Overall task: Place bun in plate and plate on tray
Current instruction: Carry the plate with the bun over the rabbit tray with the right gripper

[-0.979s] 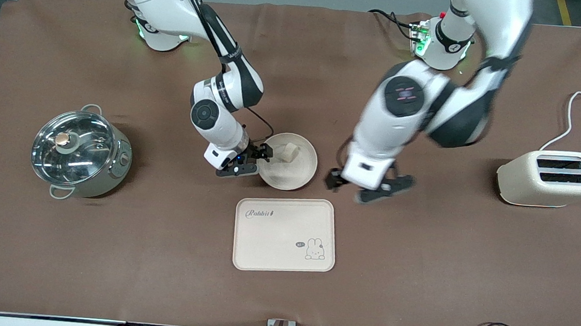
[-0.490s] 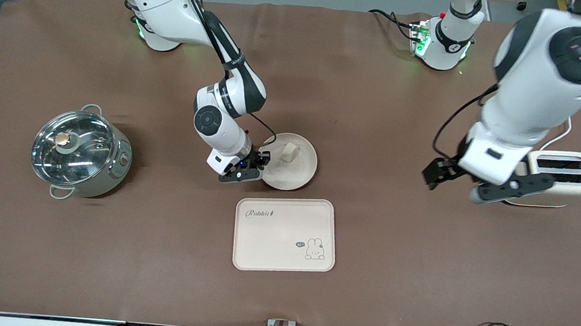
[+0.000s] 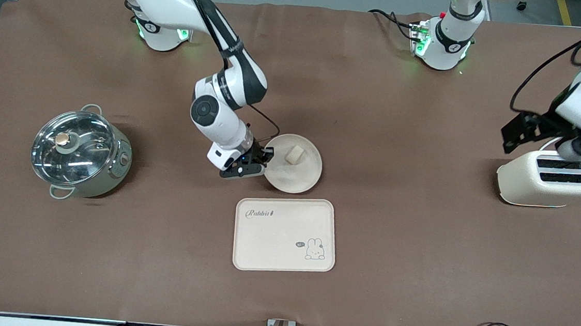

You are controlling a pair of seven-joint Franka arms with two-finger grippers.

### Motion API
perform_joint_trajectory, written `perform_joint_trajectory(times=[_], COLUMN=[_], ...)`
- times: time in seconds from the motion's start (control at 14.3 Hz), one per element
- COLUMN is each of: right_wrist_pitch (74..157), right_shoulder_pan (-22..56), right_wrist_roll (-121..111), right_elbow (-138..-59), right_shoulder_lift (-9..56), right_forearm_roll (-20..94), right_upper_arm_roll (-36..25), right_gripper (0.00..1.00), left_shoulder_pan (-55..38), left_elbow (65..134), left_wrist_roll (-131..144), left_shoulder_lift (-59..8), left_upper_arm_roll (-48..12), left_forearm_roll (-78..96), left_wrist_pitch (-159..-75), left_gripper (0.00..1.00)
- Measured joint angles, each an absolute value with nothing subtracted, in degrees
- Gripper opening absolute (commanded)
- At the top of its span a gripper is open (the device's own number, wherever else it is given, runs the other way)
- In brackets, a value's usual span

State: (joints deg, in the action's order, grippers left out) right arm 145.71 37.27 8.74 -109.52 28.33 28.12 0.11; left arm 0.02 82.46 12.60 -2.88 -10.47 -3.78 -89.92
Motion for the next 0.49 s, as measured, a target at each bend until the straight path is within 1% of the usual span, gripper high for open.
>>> perform_joint_trajectory(times=[0.14,0.21,0.35,0.49], right_wrist_pitch=[140.53,138.87,137.75,138.15], right_shoulder_pan=[35.98,34.57,31.21,27.68], right_wrist_roll=[8.77,8.46,5.62,2.10], right_elbow=[-110.10,-110.54,-111.32,-111.48], right_shoulder_lift=[23.64,21.74,20.13,20.32], right_forearm_roll=[28.84,28.85,28.85,28.87], right_upper_arm_roll=[0.08,0.05,0.02,0.01], right_gripper=[0.00,0.00,0.00,0.00], left_shoulder_pan=[-1.84,-2.23,-2.36,-2.61], left_elbow=[87.08,89.77,94.15,95.35], left_wrist_roll=[10.60,9.19,7.47,5.41], left_shoulder_lift=[1.66,3.96,7.73,9.18], left_upper_arm_roll=[-6.01,-4.93,-4.63,-4.64], left_forearm_roll=[-0.56,-0.03,0.11,0.11], left_wrist_pitch=[-89.36,-89.33,-89.04,-88.26], left_gripper=[1.00,1.00,1.00,1.00])
